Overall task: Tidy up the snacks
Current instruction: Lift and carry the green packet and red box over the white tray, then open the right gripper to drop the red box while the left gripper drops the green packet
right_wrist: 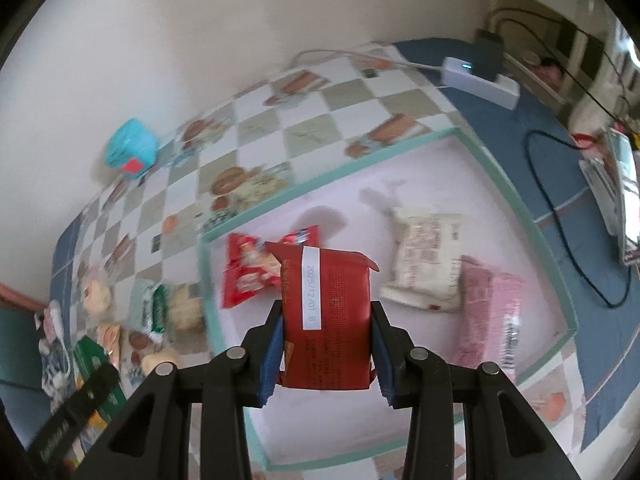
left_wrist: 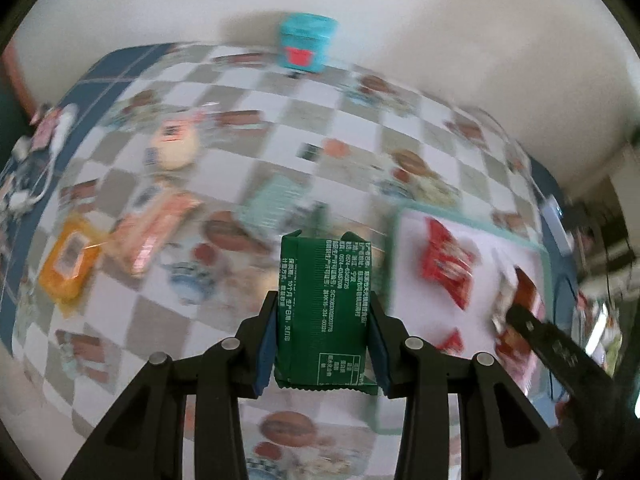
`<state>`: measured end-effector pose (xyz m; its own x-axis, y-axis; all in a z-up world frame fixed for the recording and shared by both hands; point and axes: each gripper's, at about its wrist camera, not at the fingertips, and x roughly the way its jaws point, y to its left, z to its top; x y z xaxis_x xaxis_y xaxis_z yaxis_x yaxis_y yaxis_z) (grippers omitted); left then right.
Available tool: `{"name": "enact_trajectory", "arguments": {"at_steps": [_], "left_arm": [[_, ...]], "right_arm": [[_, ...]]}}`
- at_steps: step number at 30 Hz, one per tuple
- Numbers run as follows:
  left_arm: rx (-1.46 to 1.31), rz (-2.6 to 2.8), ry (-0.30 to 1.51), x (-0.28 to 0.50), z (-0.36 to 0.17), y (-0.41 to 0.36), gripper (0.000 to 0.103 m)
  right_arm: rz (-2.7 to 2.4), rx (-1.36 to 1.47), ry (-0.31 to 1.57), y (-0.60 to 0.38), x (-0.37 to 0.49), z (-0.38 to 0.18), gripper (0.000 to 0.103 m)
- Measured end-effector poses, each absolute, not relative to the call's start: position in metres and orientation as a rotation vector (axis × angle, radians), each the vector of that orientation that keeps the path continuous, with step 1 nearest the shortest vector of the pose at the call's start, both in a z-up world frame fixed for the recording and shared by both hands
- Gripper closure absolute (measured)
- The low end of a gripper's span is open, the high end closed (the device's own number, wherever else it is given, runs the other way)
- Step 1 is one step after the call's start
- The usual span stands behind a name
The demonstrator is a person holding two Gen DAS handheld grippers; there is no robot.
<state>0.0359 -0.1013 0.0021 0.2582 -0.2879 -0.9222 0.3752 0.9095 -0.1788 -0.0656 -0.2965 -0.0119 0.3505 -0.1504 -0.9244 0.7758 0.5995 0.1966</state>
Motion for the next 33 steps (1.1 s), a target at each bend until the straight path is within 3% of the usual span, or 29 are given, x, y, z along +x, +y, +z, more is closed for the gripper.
{"name": "enact_trajectory", "arguments": {"at_steps": [11,30,32,33], "left_arm": [[0.254,-0.635,1.268,-0.002,-0.020,-0.172,0.061],[0.345,-0.719,1.352,-0.020,-0.048,-0.194,0.061],[0.340,-0.718,1.350,-0.019,-0.048,-0.194,0.059],[0.334,-0.717,1.353,-0.019,-0.048,-0.193,0.050]], "right_arm": [[-0.736,0.812,1.045,-0.335,-0.096,-0.024,0.061],[-0.678,0.781,1.160,-0.325,-0.089,-0.039,0.060],[-0.680,0.785,1.169,-0.326,-0.089,-0.041,0.060],[-0.682,0.786,1.173,-0.326,-0.088,-0.042,0.060]]}}
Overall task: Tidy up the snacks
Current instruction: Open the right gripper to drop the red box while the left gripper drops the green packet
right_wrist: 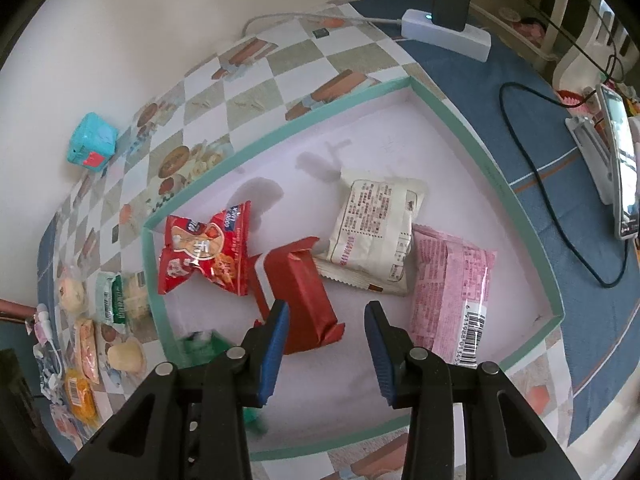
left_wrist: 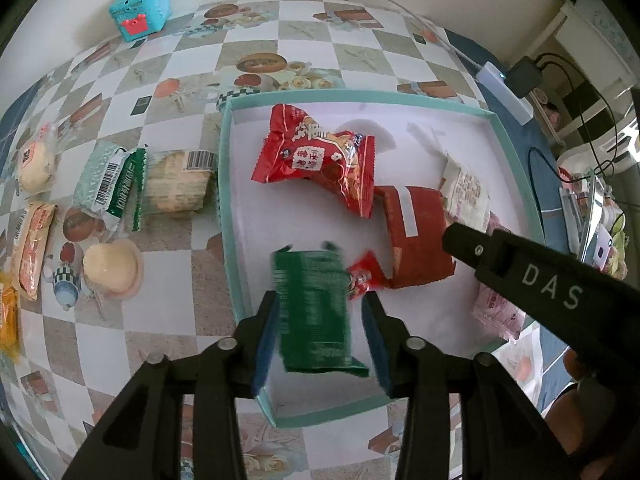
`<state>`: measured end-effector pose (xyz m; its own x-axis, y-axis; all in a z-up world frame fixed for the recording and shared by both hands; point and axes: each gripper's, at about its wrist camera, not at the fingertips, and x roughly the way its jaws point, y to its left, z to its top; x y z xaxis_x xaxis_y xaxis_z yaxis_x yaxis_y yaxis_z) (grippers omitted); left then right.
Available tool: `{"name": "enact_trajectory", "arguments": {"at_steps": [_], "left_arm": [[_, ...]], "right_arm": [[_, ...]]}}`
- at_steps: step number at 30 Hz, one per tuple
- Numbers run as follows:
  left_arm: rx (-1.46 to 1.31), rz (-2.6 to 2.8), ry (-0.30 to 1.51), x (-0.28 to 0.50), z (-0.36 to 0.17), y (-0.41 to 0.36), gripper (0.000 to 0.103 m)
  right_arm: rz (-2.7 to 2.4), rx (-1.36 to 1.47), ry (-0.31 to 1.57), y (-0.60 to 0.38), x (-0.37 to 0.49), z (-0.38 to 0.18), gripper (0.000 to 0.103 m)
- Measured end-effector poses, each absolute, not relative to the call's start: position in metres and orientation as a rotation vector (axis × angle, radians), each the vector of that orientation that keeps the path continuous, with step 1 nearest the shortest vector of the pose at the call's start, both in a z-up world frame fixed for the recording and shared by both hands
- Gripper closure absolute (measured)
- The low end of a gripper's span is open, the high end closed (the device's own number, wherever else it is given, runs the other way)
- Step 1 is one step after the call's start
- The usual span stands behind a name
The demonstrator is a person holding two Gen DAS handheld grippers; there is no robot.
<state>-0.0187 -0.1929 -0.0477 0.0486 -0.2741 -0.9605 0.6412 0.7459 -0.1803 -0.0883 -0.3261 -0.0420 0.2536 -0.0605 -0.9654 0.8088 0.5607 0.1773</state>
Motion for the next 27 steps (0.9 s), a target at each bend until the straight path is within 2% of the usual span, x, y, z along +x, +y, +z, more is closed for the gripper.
{"name": "enact_trajectory", "arguments": {"at_steps": [1,8,10,15,21,24,27], "left_arm": [[0.328,-0.717,1.356,-0.017,-0.048,-0.193,0.041],[0.304,-0.689,1.355,-0.010,-0.044,-0.186,0.039],[0.306,-0.669,1.345,-0.007,-0.041,-0.183,0.031],[0.266,-0.574,1.338,0.010,-0.038,-0.164,0.022],[0.163,-0.397,1.343,0.041,-0.038,-0.126,0.020],[0.113,-0.314,1.327,0.056,-0.037,-0.105,0.010],[0.078,-0.240,1.314,0.068,-0.035,-0.084,0.010]], "right_arm": [[-0.683,0.787,1.175,-0.326,-0.088,-0.043,0.060],[-0.687,0.790,1.179,-0.327,-0.090,-0.044,0.060],[-0.688,0.788,1.178,-0.327,-0.090,-0.044,0.060],[-0.685,0.787,1.173,-0.327,-0.090,-0.044,0.060],[-0.666,0.759,1.180,-0.321,-0.085,-0.044,0.060],[-0.653,0.737,1.181,-0.316,-0.081,-0.044,0.060],[-0.631,0.719,1.181,-0.309,-0.076,-0.044,0.055]]}}
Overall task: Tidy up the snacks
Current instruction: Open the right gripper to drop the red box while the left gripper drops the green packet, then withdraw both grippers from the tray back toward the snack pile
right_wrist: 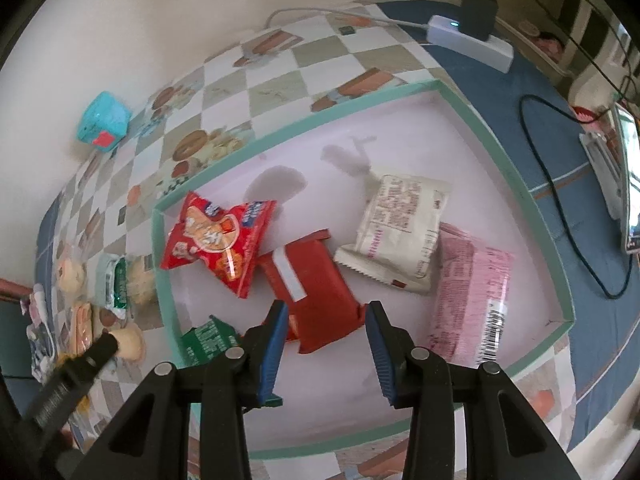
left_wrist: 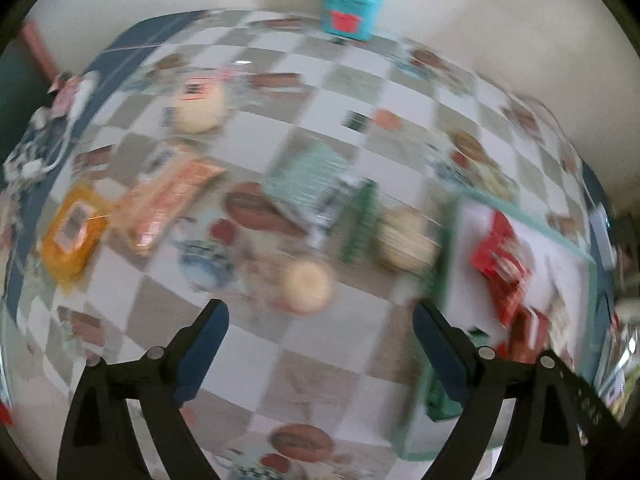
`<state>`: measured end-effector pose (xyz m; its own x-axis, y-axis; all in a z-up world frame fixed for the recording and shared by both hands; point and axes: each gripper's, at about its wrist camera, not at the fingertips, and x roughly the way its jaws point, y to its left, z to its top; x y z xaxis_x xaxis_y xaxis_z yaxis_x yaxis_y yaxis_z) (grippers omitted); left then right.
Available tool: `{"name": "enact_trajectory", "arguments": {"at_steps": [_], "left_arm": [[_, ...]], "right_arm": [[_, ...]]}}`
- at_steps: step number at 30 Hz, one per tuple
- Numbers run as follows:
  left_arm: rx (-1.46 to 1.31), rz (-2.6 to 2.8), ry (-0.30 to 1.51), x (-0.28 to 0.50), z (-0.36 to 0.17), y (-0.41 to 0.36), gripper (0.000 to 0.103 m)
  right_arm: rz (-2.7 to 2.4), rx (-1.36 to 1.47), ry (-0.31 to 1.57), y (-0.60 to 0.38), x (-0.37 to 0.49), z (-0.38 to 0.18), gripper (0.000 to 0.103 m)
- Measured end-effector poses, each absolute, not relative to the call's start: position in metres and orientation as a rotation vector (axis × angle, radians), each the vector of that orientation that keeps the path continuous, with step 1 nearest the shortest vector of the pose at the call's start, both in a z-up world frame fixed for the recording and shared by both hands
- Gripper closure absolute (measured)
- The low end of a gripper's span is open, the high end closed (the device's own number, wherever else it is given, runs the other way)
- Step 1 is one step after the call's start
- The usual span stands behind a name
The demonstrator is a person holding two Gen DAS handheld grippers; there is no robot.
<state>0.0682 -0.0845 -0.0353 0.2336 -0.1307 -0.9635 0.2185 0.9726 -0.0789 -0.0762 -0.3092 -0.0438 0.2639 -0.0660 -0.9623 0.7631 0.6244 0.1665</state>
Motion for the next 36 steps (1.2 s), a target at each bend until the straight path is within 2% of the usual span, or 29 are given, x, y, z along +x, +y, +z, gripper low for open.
{"name": "enact_trajectory", "arguments": {"at_steps": [5,8,11,16,23,36], "left_arm": [[0.017,-0.114,1.308,0.087,-0.036,-0.047,0.009],[0.028,-0.014,1.275,0.096,-0.034,-0.025,0.009],[0.014,0.048,1.258,0.104,-0.032,-0.003,0.009],[-0.038,0.098,1.263,0.116,-0.031,0.029,0.009],[-0.097,0.121,1.251,0.123,-0.024,0.064,0.009],[-0.053,0.138,1.221,0.136,-0.019,0.122,0.009]], "right_arm": [[-0.599,0.682,1.181,-0.300,-0.069,-0.043,0.041],[-0.575,0.650,1.174,-0.294,-0.063,-0.040,0.038],[-0.546,0.622,1.164,-0.286,-0.055,-0.038,0.028],[-0.494,0.583,1.148,-0.265,-0.046,-0.034,0.020],[-0.451,0.553,1.116,-0.245,-0.037,-0.030,0.000],[-0.375,0.492,1.054,-0.200,-0.012,-0.017,0.000]]}}
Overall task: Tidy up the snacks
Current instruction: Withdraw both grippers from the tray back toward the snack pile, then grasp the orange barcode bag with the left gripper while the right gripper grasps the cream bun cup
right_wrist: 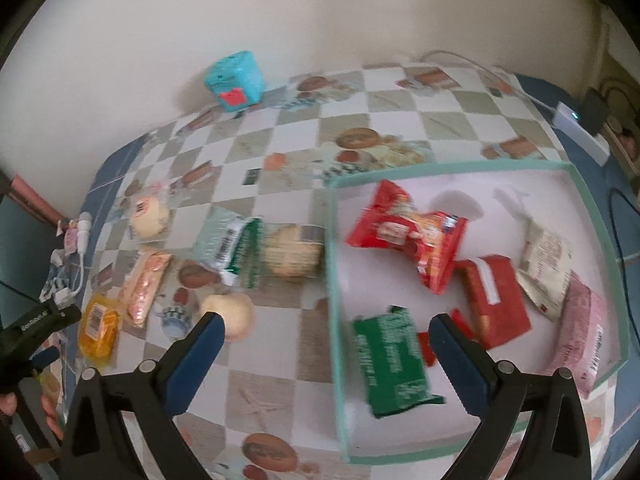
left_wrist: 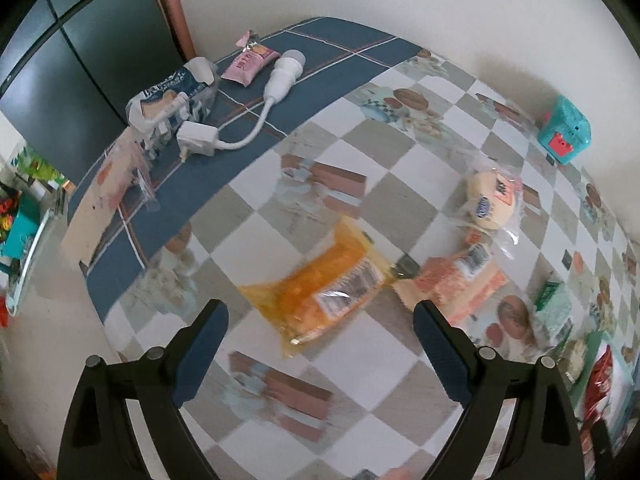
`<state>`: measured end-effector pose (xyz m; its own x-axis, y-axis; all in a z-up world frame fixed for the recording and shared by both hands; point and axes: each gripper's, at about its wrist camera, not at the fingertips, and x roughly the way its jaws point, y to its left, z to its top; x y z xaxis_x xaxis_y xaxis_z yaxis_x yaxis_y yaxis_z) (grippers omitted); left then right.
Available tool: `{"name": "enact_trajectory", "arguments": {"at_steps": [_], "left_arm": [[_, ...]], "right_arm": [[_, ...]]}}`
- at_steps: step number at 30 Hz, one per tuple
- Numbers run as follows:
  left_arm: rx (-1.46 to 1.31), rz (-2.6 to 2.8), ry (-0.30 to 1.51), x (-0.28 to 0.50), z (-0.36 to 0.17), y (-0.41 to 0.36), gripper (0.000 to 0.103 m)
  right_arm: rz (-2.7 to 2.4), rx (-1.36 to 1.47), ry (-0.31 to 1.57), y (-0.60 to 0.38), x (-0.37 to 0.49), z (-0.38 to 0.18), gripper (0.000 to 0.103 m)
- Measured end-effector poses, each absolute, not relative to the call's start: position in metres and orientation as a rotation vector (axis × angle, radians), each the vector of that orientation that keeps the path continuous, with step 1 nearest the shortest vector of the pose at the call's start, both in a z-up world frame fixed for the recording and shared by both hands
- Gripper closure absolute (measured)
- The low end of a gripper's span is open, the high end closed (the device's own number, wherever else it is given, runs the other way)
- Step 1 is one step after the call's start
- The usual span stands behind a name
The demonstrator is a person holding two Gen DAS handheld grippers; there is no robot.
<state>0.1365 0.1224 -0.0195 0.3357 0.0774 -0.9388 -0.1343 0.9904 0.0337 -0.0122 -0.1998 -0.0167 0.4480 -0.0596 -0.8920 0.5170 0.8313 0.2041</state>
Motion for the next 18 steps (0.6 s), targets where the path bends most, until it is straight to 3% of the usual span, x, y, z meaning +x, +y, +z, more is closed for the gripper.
{"name": "enact_trajectory", "arguments": {"at_steps": [10,18], "left_arm": [[-0.194,0.160,1.259,0.151,-0.037,0.174,0.009],[-0.127,0.068,1.258,0.162,-0.043,0.161,0.009]], "right_arm": [[-0.288,0.454,1.076,-0.153,0.020,-0.020,0.000],[-0.256,0.443,1.139,-0.130,0.042,-0.037,0.000]]}}
